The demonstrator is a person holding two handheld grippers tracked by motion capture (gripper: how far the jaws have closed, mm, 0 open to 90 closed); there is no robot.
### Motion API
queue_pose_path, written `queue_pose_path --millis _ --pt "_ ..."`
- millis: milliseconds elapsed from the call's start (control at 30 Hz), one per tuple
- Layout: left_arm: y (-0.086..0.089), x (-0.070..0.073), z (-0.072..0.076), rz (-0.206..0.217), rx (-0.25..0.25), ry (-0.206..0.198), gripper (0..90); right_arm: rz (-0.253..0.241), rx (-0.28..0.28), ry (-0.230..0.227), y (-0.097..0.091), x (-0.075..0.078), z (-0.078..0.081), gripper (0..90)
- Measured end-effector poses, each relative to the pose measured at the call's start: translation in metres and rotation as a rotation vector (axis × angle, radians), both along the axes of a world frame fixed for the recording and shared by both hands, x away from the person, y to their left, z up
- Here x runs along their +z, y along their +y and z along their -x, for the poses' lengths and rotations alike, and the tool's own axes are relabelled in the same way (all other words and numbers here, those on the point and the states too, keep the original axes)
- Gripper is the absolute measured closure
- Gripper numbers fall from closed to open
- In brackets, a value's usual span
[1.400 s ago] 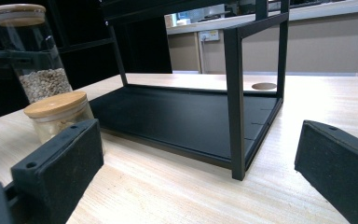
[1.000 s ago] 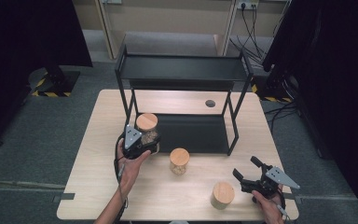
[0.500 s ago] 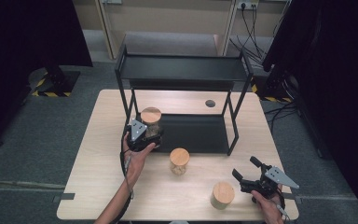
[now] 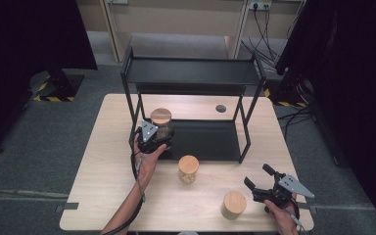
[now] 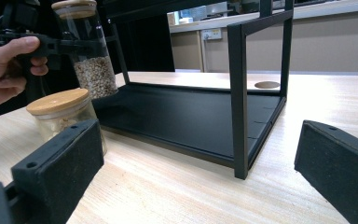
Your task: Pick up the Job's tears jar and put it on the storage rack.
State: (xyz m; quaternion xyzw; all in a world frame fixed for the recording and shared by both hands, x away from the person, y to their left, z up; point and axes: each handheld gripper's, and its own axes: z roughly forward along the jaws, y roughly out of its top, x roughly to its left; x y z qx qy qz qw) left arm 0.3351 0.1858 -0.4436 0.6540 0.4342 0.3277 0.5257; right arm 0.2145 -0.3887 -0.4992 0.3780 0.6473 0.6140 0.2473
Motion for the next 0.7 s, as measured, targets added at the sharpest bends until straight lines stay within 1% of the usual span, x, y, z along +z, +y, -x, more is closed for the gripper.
queue_pose_path --millis 100,133,200,300,433,600,700 --pt "0.0 -0.001 -0.002 -0.006 0.005 0.001 25.4 -0.003 -0.002 0.004 0.0 0.0 0.0 1.3" --pt "-0.003 -0.002 -0.003 -0.017 0.016 -0.008 25.4 -0.004 -0.002 0.006 0.0 0.0 0.0 1.2" --pt "-0.005 -0.003 -0.004 -0.025 0.022 -0.009 25.4 -0.004 -0.001 0.005 0.0 0.0 -0.001 1.2" --pt "-0.006 -0.006 -0.006 -0.013 0.028 -0.004 25.4 -0.002 0.001 0.003 0.0 0.0 -0.001 1.2" --pt "-0.008 -0.009 -0.009 -0.016 0.032 0.003 25.4 -0.004 0.001 0.006 0.0 0.0 -0.001 1.2" --pt "-0.011 -0.014 -0.012 -0.01 0.049 0.004 25.4 -0.004 0.001 0.005 0.0 0.0 -0.001 1.3" --pt "-0.012 -0.014 -0.013 -0.011 0.046 0.003 25.4 -0.003 0.002 0.004 0.0 0.0 -0.001 1.3"
